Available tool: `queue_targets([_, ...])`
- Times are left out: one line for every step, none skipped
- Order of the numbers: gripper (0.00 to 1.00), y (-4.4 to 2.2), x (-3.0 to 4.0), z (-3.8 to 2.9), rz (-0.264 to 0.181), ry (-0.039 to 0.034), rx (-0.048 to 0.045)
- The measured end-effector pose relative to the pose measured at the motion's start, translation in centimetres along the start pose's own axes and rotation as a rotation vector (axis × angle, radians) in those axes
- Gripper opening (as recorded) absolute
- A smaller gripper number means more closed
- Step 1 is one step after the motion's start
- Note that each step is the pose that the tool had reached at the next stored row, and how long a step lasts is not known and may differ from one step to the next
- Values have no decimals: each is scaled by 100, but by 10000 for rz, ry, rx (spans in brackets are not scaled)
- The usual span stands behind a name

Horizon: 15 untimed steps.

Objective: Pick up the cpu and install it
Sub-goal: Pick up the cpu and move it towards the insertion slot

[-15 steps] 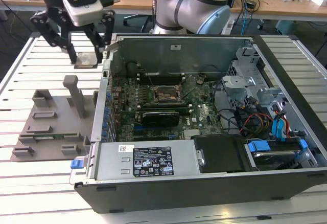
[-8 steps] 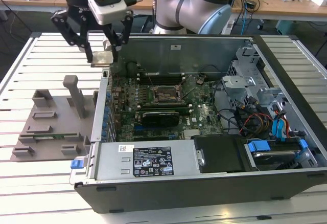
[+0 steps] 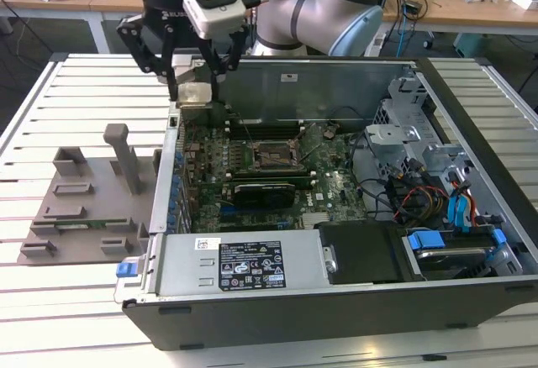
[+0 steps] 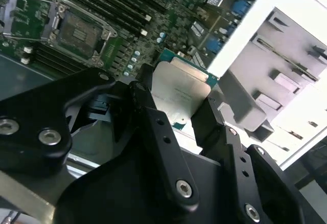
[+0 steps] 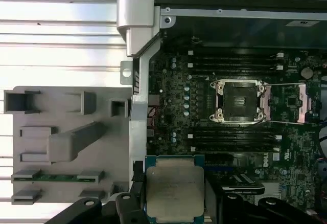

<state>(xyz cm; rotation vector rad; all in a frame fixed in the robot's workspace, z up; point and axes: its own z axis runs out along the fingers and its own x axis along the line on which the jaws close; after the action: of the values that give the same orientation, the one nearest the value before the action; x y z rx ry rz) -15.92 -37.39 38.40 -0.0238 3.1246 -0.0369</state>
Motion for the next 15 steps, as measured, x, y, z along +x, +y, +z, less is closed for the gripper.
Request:
queue_targets([55,4,-39,1,-2,2,0])
queue_targets([55,10,-89,3,-1,4,-1])
queue_targets([55,14,-121,4,0,5,-1])
queue_targets([55,18,-156,5,0,6,-1])
queue_targets([55,21,-194,6,-1,9,-1])
queue_targets([55,24,-236,7,-3,10,0])
queue_targets([55,26,-264,8,-1,11,-1])
queue_targets([55,30,-317,9,0,13,-1])
queue_targets([55,36,-402,13,-3,17,0])
queue_targets([55,38,-440,15,-1,18,0])
queue_targets([55,41,-472,17,0,20,0])
queue_targets([55,43,-509,19,-1,22,0])
queue_targets([55,45,-540,20,-3,24,1])
queue_targets([55,49,-599,26,-1,26,0])
queue_targets([55,50,-640,32,-2,29,1])
